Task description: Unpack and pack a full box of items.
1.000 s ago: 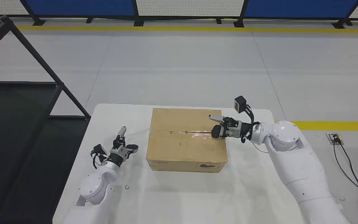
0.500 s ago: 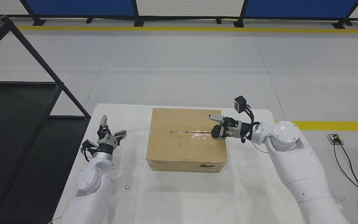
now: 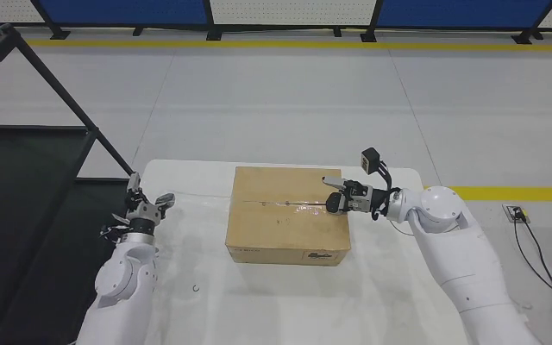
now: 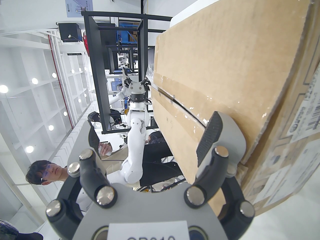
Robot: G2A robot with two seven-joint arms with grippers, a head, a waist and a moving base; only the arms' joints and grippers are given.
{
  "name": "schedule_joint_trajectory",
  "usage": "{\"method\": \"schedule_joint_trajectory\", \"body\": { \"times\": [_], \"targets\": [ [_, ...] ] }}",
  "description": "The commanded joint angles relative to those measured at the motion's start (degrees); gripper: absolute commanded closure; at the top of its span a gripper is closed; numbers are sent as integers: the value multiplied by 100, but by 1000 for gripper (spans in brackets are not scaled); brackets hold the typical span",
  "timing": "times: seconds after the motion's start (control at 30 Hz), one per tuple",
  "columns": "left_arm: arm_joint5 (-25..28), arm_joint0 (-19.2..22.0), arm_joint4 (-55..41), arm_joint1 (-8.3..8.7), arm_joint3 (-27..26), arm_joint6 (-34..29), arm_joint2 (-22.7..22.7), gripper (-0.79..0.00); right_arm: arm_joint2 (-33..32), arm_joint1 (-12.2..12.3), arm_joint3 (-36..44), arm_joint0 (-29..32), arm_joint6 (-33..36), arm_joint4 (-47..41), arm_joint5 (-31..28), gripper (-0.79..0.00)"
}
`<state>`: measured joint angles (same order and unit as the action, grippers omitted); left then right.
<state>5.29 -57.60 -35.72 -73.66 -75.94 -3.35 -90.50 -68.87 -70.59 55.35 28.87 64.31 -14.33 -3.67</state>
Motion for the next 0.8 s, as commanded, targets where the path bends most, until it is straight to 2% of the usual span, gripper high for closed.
{"method": "schedule_joint_trajectory", "body": {
  "times": [0.0, 0.27, 0.77],
  "targets": [
    [-88, 28, 55, 1, 14, -16, 20, -785, 0, 0, 0, 0, 0, 0, 0, -785],
    [-660, 277, 323, 14, 414, -441, 235, -785, 0, 0, 0, 0, 0, 0, 0, -785],
    [-1056, 935, 498, -13, 1347, -803, 538, -785, 0, 0, 0, 0, 0, 0, 0, -785]
  ]
}}
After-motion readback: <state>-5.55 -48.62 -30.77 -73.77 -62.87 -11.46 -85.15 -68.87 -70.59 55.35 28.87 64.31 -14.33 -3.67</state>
